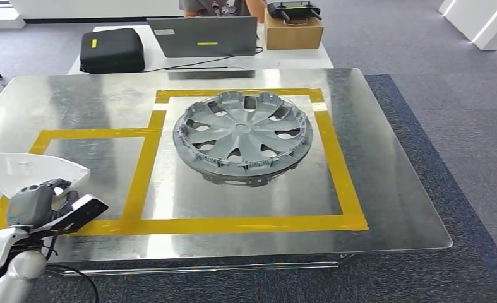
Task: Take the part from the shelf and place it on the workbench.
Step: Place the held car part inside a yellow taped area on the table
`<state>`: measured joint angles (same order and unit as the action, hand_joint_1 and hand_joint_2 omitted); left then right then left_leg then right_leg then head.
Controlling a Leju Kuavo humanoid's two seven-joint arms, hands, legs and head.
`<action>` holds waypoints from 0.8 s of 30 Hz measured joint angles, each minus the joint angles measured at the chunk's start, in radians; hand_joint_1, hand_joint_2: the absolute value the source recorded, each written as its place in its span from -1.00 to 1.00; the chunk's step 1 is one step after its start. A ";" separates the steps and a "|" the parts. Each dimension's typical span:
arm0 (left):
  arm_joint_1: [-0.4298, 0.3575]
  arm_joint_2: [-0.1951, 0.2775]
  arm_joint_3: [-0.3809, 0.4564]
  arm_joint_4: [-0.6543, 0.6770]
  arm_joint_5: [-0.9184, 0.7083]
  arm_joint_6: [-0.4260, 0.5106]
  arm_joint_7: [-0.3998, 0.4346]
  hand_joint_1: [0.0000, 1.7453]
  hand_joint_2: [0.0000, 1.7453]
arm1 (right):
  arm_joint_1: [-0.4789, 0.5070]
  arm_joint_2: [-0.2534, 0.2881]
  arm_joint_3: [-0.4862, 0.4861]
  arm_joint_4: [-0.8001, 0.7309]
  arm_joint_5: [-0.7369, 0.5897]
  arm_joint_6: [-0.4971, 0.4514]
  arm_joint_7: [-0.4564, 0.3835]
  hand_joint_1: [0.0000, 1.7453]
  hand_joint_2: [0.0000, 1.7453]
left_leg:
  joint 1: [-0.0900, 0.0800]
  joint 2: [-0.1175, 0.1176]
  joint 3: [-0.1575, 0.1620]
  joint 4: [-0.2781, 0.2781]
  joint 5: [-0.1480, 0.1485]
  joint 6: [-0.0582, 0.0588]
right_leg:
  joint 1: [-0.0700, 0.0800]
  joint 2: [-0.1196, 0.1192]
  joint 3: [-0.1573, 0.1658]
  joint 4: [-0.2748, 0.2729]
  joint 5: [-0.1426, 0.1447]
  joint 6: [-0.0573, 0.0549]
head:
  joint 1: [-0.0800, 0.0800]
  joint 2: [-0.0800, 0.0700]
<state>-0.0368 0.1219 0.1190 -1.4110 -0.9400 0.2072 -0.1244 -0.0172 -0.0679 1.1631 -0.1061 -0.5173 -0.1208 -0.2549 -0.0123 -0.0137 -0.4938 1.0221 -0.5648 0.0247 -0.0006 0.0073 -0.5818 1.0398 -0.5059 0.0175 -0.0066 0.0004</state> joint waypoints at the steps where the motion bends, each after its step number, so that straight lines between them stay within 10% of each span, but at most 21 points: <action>1: -0.005 0.000 -0.010 0.009 -0.001 0.000 0.001 1.00 1.00 | 0.000 0.000 0.001 0.000 0.000 0.001 0.001 -1.00 1.00 | 0.000 0.000 0.000 0.000 0.000 0.000 | 0.000 0.000 0.000 0.000 0.000 0.000 | 0.000 0.000; 4: -0.013 0.001 -0.034 0.026 -0.002 -0.001 0.001 1.00 1.00 | 0.000 0.000 0.001 0.000 -0.001 0.001 0.003 -1.00 1.00 | 0.000 0.000 0.001 0.000 0.000 0.000 | 0.000 0.000 0.000 0.000 0.000 0.000 | 0.000 0.000; 8: -0.018 0.000 -0.067 0.036 -0.014 -0.003 -0.002 -1.00 1.00 | -0.001 0.000 0.002 -0.001 -0.004 0.005 0.014 -1.00 -1.00 | 0.000 0.000 0.001 0.000 0.000 0.000 | 0.000 0.000 0.000 -0.001 0.000 0.000 | 0.000 0.000; 14: -0.018 0.000 -0.106 0.037 -0.030 0.001 0.004 -1.00 1.00 | -0.002 0.000 0.003 -0.001 -0.008 0.007 0.018 -1.00 -1.00 | 0.000 0.000 0.000 0.000 0.000 0.000 | 0.000 0.000 0.000 -0.001 0.000 0.000 | 0.000 0.000; 18: 0.001 -0.002 -0.110 0.016 -0.021 0.027 -0.003 -1.00 -1.00 | -0.001 0.000 0.006 -0.001 -0.013 0.007 0.018 -1.00 -1.00 | 0.000 0.000 0.000 0.000 0.000 0.000 | 0.000 0.000 0.000 -0.001 0.000 0.000 | 0.000 0.000; 24: 0.073 -0.027 -0.111 -0.096 0.006 0.134 -0.037 -1.00 -1.00 | 0.002 0.000 0.008 -0.001 -0.032 -0.001 0.022 -1.00 -1.00 | 0.000 0.000 0.000 0.000 0.000 0.000 | 0.000 0.001 0.000 -0.001 0.000 0.000 | 0.000 0.000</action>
<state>0.0365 0.0952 0.0085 -1.5074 -0.9341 0.3417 -0.1611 -0.0153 -0.0679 1.1712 -0.1072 -0.5495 -0.1220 -0.2332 -0.0123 -0.0134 -0.4940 1.0220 -0.5651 0.0248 -0.0007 0.0079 -0.5814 1.0391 -0.5061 0.0176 -0.0065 0.0004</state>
